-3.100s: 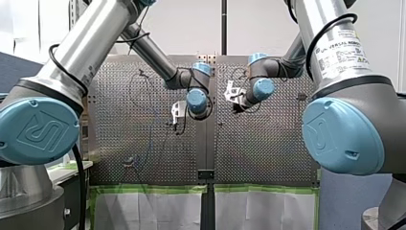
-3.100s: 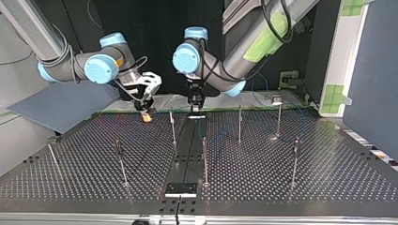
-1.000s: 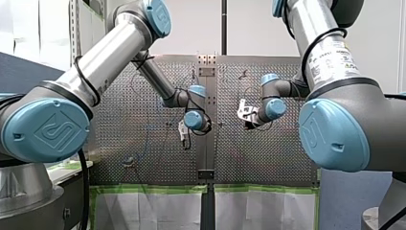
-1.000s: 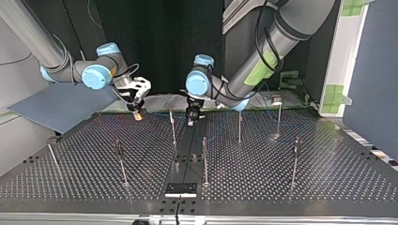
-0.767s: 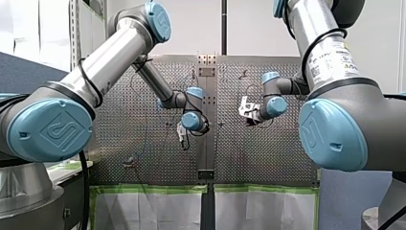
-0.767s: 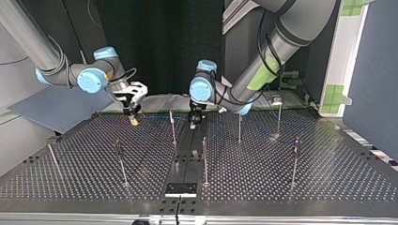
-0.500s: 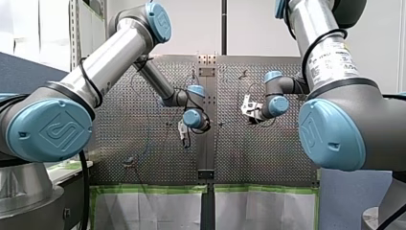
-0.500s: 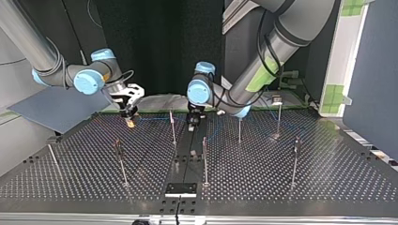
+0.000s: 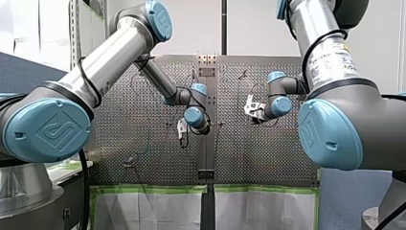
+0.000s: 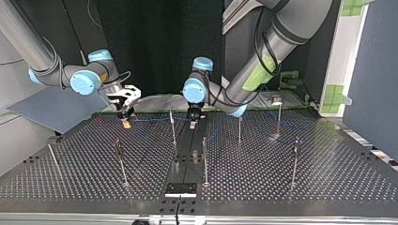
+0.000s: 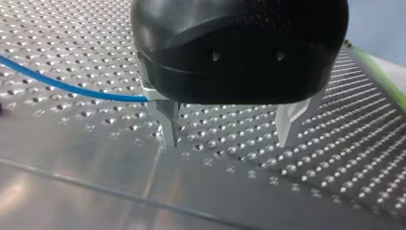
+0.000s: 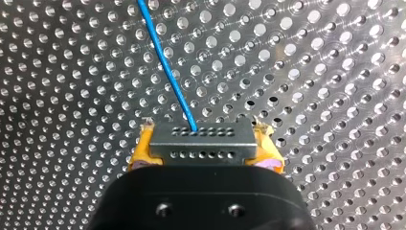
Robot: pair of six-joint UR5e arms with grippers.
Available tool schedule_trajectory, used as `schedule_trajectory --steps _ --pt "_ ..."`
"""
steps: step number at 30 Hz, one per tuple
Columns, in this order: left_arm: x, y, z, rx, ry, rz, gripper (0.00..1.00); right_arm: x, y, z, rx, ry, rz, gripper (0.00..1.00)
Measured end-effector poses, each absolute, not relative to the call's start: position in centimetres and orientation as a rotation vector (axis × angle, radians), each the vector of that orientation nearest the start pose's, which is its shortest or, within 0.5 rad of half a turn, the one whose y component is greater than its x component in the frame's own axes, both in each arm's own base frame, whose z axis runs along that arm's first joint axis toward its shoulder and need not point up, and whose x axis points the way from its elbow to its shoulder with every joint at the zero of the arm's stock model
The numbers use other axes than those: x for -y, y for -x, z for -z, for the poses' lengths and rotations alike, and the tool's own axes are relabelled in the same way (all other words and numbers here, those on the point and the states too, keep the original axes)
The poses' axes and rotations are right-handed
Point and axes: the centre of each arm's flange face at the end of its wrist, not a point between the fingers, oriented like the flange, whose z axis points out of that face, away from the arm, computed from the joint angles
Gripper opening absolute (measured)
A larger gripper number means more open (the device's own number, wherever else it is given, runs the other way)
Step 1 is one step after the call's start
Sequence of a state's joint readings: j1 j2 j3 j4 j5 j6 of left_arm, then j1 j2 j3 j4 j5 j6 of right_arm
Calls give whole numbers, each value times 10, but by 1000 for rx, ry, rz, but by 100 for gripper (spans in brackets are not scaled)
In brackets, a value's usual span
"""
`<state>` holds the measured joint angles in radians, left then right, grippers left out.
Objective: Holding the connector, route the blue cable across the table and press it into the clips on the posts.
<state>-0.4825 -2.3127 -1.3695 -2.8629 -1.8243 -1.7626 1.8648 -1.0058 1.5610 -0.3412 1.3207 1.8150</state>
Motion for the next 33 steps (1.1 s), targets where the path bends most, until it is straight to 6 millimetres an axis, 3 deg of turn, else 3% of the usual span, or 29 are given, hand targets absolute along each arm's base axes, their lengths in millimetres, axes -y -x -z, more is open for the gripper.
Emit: schedule_trajectory --steps 6,13,24,33 --pt "426 -543 -162 -1866 -109 211 100 562 -333 -197 -1758 2260 2170 0" --pt "446 -506 -181 -1892 -140 182 100 562 -332 -197 -1767 2257 2167 0" --pt "450 -463 -200 -1888 -166 171 100 562 -330 -195 -1784 2238 2157 0" --pt "480 -432 -214 -1834 -170 243 100 562 -326 -193 -1821 2208 2124 0"
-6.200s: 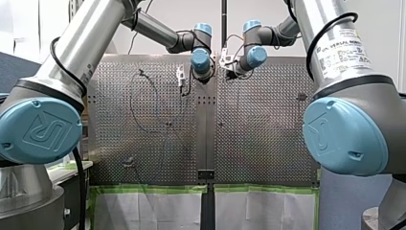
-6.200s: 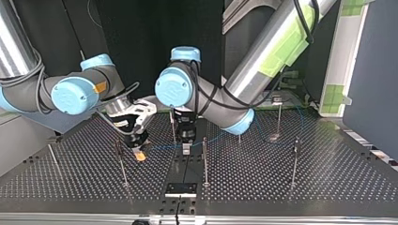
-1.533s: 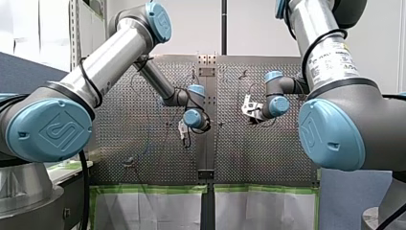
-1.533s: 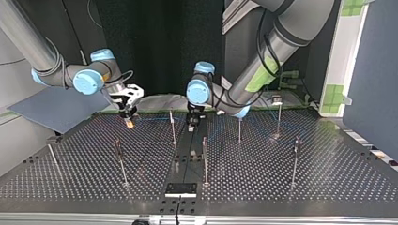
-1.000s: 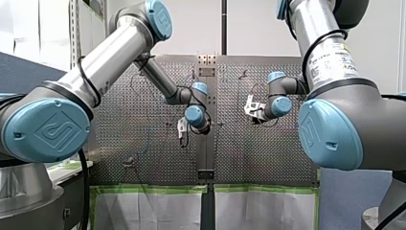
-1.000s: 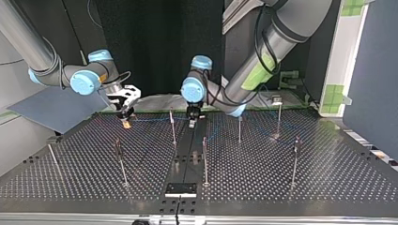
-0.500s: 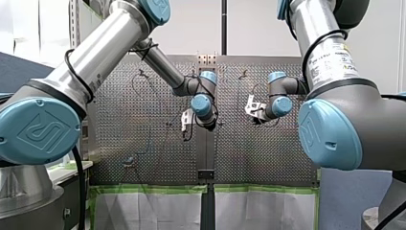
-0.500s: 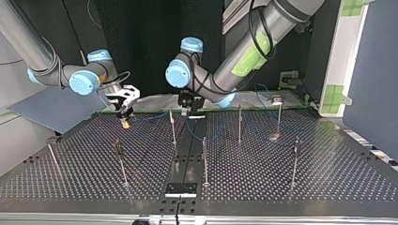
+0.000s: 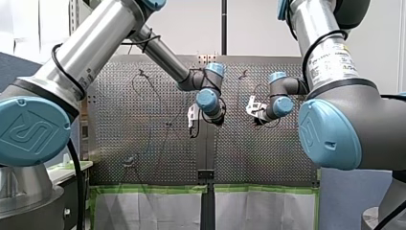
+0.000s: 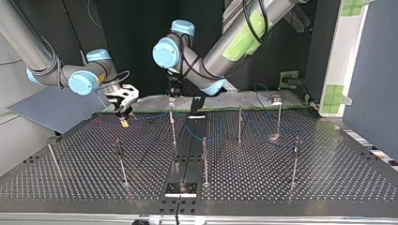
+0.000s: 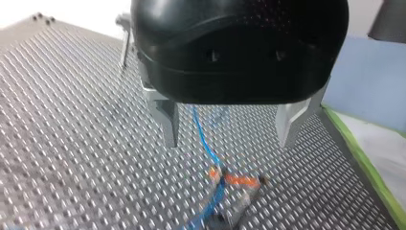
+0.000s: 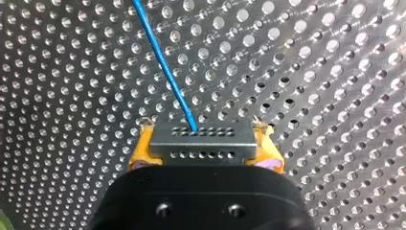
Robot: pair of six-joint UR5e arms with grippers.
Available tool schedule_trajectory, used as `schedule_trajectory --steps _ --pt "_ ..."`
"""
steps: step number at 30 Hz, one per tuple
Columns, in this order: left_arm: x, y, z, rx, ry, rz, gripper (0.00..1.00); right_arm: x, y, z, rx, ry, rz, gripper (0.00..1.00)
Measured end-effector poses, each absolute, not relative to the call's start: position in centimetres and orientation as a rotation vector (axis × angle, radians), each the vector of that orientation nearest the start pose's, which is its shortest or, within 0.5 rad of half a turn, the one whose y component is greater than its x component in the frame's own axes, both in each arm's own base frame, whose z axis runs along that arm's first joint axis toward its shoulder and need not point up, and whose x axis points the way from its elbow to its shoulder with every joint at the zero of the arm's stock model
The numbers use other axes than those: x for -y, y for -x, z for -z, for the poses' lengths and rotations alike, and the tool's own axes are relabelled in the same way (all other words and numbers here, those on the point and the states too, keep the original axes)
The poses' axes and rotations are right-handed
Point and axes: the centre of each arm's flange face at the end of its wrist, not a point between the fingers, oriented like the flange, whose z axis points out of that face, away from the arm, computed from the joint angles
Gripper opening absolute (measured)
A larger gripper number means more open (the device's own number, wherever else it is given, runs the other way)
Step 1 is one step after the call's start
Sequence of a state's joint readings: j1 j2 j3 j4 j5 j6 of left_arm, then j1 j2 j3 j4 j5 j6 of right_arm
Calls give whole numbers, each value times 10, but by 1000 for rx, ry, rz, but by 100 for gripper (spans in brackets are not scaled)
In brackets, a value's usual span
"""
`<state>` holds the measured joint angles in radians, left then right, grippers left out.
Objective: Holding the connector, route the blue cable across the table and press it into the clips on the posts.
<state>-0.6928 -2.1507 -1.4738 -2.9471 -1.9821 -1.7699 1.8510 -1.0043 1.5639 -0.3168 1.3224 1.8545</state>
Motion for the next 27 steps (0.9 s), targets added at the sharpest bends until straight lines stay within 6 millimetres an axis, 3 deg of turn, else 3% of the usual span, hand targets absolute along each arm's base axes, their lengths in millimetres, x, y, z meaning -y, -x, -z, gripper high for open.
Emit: schedule_trajectory --steps 5,10,27 --pt "505 -419 -224 -1785 -151 324 100 563 -321 -192 -1844 2199 2105 0" --pt "523 -419 -228 -1753 -140 388 100 564 -317 -191 -1863 2194 2090 0" --pt "548 -441 -188 -1825 -117 333 100 565 -312 -191 -1880 2198 2076 0"
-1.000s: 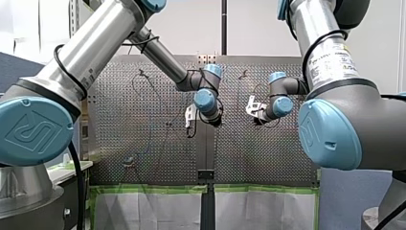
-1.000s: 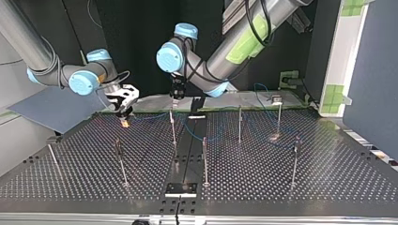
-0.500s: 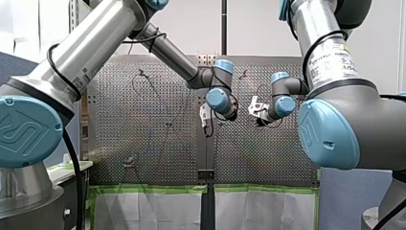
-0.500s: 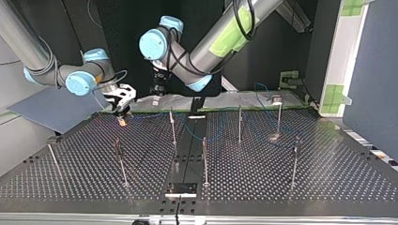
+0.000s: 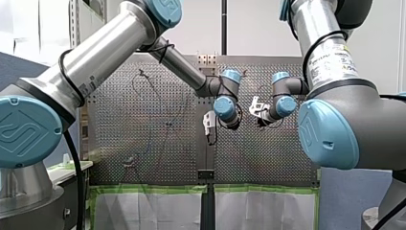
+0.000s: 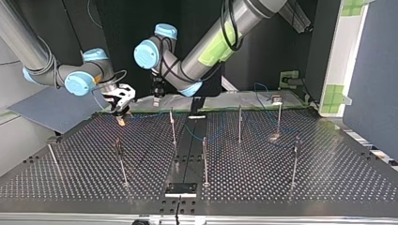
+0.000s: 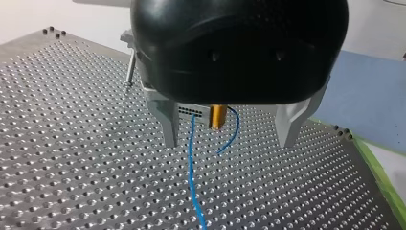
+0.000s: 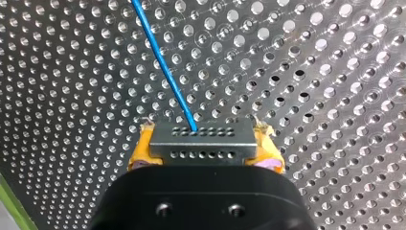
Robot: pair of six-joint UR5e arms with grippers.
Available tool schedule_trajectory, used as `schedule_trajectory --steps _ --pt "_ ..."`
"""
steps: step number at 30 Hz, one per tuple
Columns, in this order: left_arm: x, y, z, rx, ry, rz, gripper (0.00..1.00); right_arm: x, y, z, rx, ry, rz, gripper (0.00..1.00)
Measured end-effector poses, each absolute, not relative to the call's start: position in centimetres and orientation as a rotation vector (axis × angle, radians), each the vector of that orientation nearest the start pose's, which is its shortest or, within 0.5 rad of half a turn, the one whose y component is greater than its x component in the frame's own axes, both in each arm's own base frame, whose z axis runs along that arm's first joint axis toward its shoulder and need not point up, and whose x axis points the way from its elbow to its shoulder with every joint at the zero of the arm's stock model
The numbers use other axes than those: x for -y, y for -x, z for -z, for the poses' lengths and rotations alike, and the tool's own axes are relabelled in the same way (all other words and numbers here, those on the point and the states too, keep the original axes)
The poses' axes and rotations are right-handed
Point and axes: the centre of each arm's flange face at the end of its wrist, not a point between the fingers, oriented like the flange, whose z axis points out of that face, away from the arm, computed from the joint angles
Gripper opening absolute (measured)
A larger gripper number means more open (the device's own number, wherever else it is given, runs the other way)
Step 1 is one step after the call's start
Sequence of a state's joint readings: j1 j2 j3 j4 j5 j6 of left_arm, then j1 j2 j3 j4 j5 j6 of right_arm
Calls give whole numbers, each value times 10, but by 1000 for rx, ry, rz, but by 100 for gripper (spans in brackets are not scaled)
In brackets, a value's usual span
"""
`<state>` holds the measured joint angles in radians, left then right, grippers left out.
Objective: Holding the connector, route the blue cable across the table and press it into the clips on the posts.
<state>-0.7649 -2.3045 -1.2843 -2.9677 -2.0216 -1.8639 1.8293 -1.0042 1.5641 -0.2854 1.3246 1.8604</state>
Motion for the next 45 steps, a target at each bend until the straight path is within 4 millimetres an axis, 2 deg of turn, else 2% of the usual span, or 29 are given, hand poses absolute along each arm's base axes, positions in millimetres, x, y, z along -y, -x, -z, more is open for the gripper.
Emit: schedule_trajectory --steps 7,16,20,25,29,33,40,45 --pt "560 -450 -177 -1812 -87 320 100 565 -312 -191 -1879 2198 2078 0" --pt "577 -467 -201 -1730 -20 356 100 565 -313 -191 -1878 2197 2078 0" --pt "582 -470 -189 -1735 -17 350 100 566 -312 -191 -1880 2196 2079 0" --pt "579 -484 -168 -1740 9 328 100 566 -312 -191 -1878 2196 2078 0" --pt "578 -491 -168 -1726 33 317 100 565 -313 -191 -1875 2197 2078 0" --pt "582 -492 -165 -1716 46 317 100 565 -313 -191 -1875 2198 2077 0" --pt "598 -487 -146 -1742 40 316 100 566 -312 -191 -1876 2196 2079 0" --pt "599 -492 -133 -1751 50 297 100 566 -312 -191 -1875 2196 2079 0"
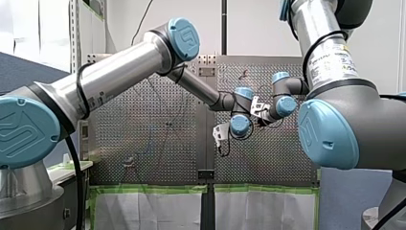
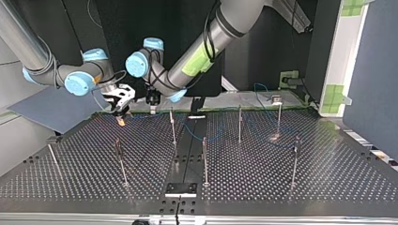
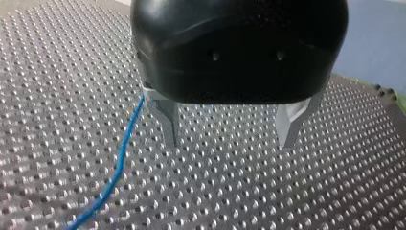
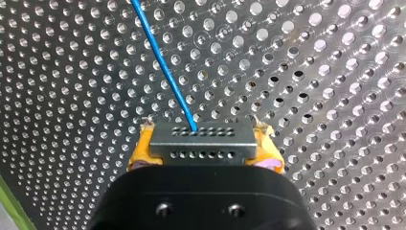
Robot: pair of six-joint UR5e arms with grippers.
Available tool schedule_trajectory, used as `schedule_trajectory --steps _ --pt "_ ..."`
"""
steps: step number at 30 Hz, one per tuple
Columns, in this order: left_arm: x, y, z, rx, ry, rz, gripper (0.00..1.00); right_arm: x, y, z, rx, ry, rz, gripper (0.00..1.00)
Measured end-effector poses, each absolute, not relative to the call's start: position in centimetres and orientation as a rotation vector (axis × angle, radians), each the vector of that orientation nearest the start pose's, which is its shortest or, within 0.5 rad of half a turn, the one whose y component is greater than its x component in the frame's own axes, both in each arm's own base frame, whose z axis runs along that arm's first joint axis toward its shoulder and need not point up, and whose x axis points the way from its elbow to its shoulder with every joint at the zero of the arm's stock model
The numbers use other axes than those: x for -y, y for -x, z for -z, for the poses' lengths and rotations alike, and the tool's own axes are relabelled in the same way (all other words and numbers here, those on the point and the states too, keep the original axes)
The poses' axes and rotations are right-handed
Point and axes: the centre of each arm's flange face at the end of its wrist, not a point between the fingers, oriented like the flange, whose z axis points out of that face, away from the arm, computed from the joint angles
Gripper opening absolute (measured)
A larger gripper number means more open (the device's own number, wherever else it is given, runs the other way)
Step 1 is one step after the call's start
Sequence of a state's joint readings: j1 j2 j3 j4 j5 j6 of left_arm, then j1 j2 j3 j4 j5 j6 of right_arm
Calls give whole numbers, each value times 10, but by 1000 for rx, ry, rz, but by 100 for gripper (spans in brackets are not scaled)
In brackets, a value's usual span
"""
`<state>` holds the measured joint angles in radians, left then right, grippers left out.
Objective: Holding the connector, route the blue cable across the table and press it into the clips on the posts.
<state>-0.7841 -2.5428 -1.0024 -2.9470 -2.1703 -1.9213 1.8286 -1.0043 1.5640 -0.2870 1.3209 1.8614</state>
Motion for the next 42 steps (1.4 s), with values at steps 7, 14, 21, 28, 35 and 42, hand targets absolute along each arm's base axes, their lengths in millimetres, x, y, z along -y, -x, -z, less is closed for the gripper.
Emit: schedule_trajectory --steps 7,14,21,28,35,42 --pt "598 -492 -131 -1759 58 275 100 565 -313 -191 -1874 2196 2079 0" --pt "600 -476 -125 -1786 50 244 100 566 -312 -191 -1875 2194 2080 0" --pt "597 -453 -112 -1821 48 220 100 566 -312 -191 -1875 2196 2082 0" --pt "606 -457 -141 -1750 72 238 100 566 -312 -191 -1874 2198 2082 0" --pt "607 -467 -156 -1707 115 237 100 566 -312 -191 -1873 2198 2084 0" --pt "601 -477 -158 -1682 146 218 100 566 -313 -191 -1870 2200 2084 0"
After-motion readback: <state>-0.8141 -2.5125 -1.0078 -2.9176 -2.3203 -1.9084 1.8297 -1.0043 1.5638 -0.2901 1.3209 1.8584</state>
